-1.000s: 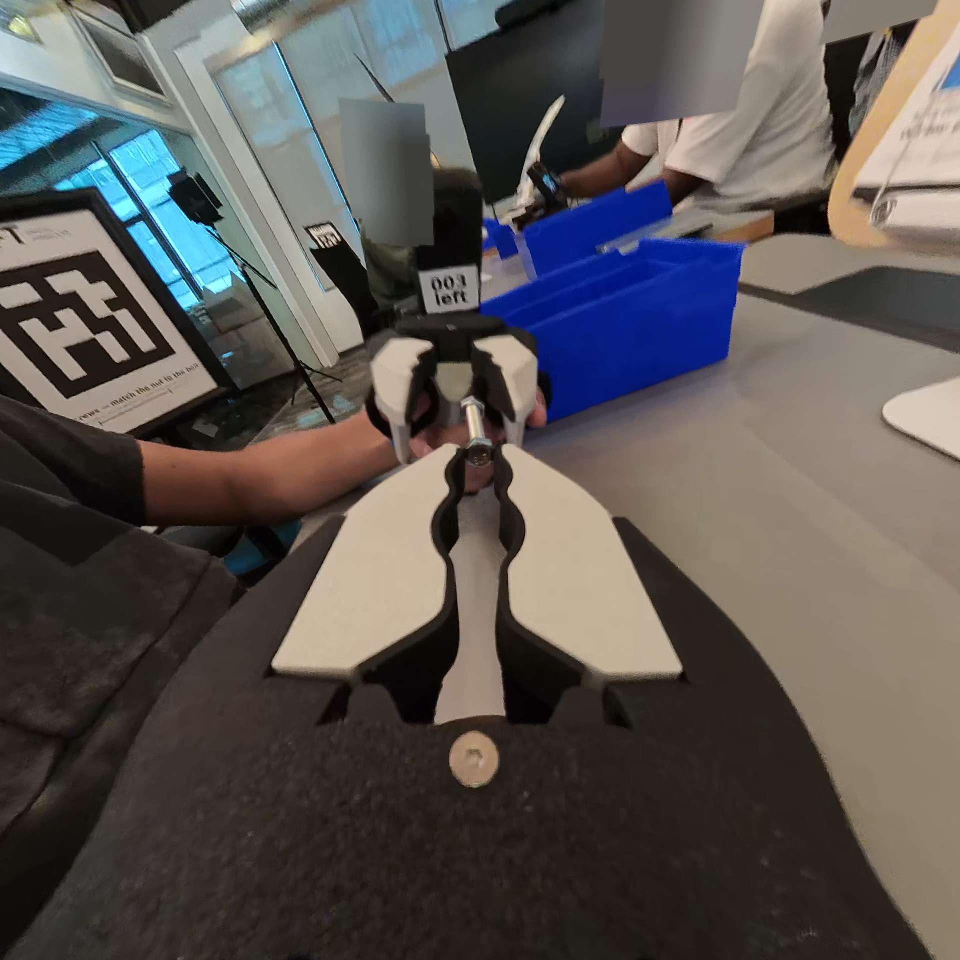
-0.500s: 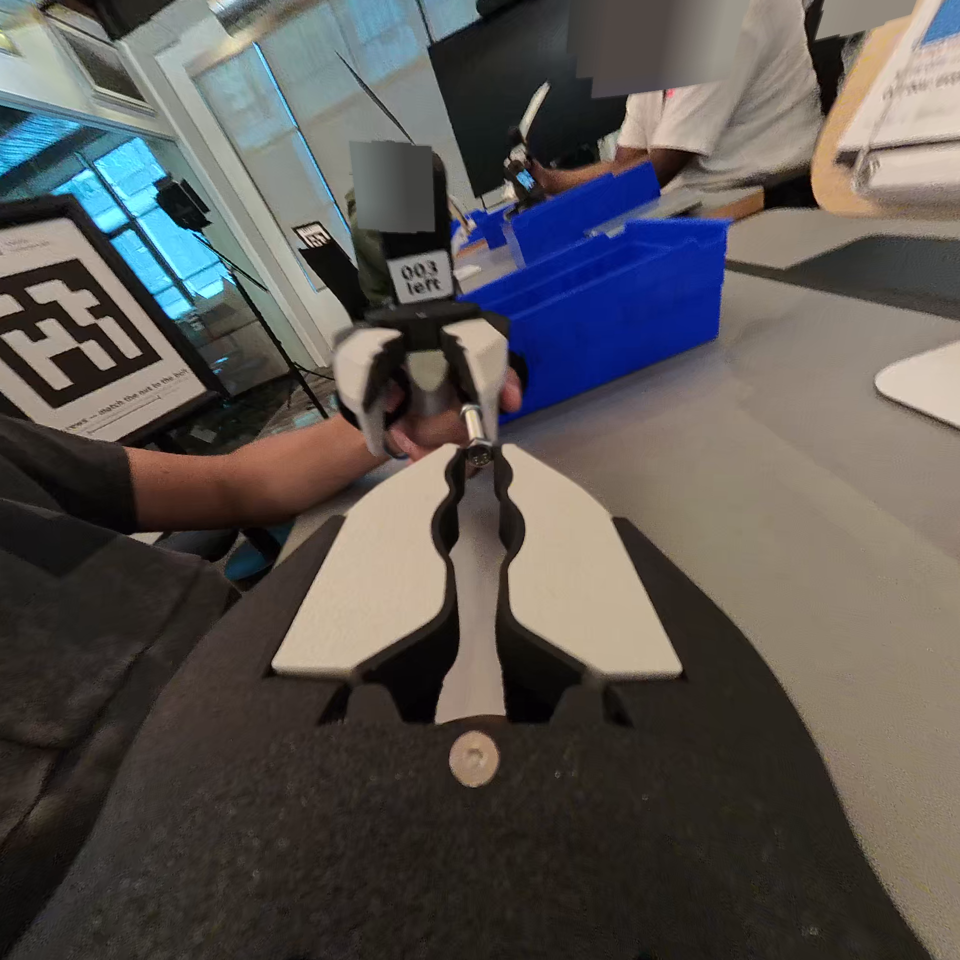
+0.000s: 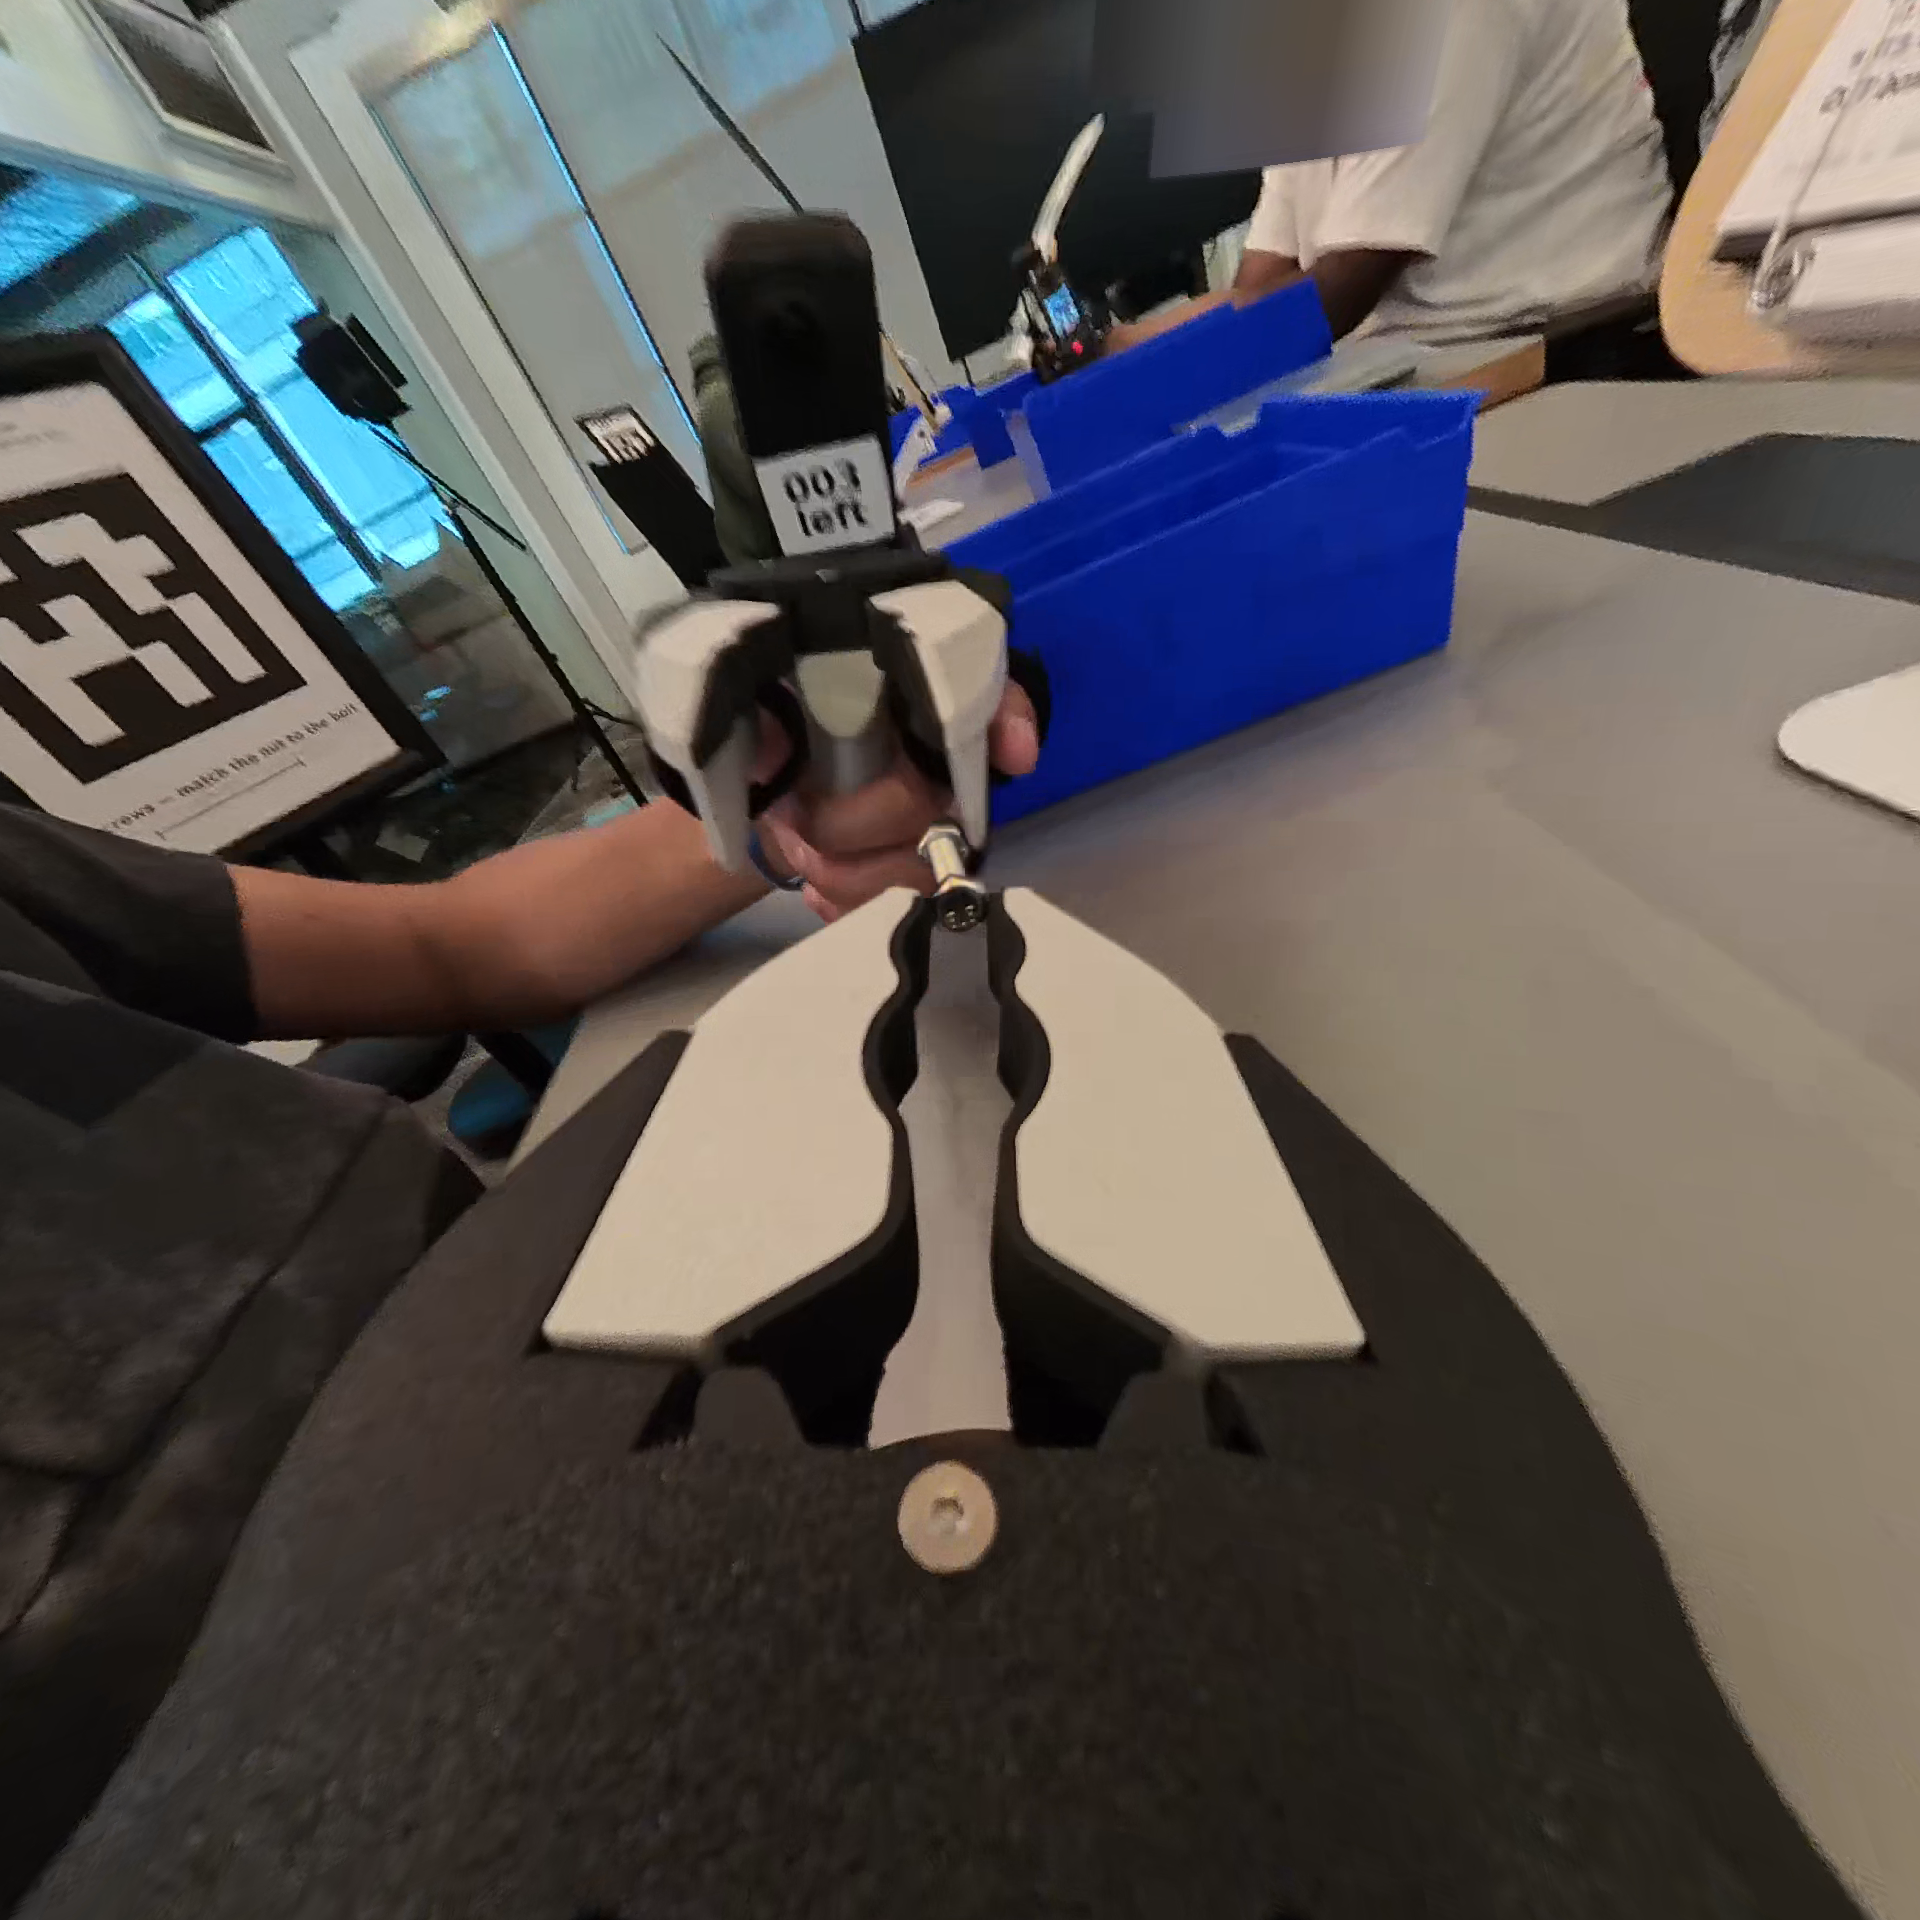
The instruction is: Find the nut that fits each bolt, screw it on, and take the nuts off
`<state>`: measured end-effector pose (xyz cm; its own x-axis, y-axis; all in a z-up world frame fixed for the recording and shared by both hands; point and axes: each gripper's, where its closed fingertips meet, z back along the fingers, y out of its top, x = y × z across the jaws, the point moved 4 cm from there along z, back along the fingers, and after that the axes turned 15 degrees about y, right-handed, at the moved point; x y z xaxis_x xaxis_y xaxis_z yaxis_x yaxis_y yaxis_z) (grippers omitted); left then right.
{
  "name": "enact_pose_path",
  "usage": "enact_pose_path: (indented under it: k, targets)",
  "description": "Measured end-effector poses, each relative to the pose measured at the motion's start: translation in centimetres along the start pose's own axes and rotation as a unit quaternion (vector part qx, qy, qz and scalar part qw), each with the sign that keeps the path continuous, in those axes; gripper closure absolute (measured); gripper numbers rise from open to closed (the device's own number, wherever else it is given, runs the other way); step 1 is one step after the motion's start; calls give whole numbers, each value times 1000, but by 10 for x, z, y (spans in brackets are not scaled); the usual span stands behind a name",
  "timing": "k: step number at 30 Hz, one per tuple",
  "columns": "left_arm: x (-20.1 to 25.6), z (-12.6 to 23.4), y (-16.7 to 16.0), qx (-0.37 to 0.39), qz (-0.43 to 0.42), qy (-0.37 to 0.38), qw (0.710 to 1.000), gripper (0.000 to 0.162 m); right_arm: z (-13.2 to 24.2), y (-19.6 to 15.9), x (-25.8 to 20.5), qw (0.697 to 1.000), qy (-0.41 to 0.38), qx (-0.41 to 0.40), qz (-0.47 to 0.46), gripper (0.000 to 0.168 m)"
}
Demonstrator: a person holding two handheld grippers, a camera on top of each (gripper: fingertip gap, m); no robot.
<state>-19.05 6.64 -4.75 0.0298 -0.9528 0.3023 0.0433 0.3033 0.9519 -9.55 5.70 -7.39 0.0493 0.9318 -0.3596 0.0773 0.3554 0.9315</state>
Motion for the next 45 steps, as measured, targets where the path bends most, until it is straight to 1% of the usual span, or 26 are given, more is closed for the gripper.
enact_pose_path:
  k: [4,7,9,11,14,15,17,18,21,24,26,28,29,30,31,35,37,40,42,43,45]
  targets:
    - [-3,-1,-3,-8,4,4,1000,118,2,21,-13,998,25,51,33,158]
    - [1,-2,-2,-3,-1,-5,1000,116,1,6,1,1000,-3,18,6,158]
    - [3,-1,-1,-1,-2,-10,1000,118,-1,-3,4,1000,-8,-6,-1,158]
    - [2,-1,-1,-2,-7,-3,1000,118,-2,3,-2,1000,8,12,6,158]
    - [-2,0,-2,-5,1,2,1000,118,1,23,-14,997,32,62,29,158]
    - [-2,0,-2,-5,1,2,1000,118,1,24,-13,997,31,65,31,158]
    - [-1,0,-1,1,1,-1,1000,115,1,13,0,999,-7,33,15,158]
    - [0,1,0,3,2,-6,1000,118,0,7,5,1000,-22,19,6,158]
    - [0,1,1,6,2,-4,1000,118,-3,-1,4,1000,-14,2,-2,158]
    - [-4,0,-3,-7,-2,9,1000,118,-2,20,-11,998,19,56,23,158]
    - [-4,-1,-5,-12,-2,8,1000,118,-1,28,-13,996,19,75,35,158]
    - [-1,-2,-4,-6,-1,0,1000,118,-1,19,-3,999,-8,47,20,158]
    - [0,-1,-2,0,2,-1,1000,113,-1,12,2,999,-22,30,13,158]
    - [1,0,0,6,5,-7,1000,119,-1,5,6,999,-30,16,6,158]
    - [0,2,3,12,7,-7,1000,119,-1,0,8,999,-32,6,1,158]
    - [-5,8,10,33,16,3,999,119,4,6,5,999,-17,28,-6,158]
    - [-10,9,13,40,19,20,999,119,6,8,3,999,-14,32,-6,158]
    - [-25,7,10,34,9,79,996,119,7,6,4,999,-15,29,-9,158]
    - [-40,5,6,21,5,138,990,119,6,5,4,1000,-20,22,-6,158]
    - [-50,4,3,10,5,179,984,119,6,7,4,999,-30,18,2,158]
    - [-67,7,-1,1,10,238,971,117,8,20,-8,996,-73,-5,46,158]
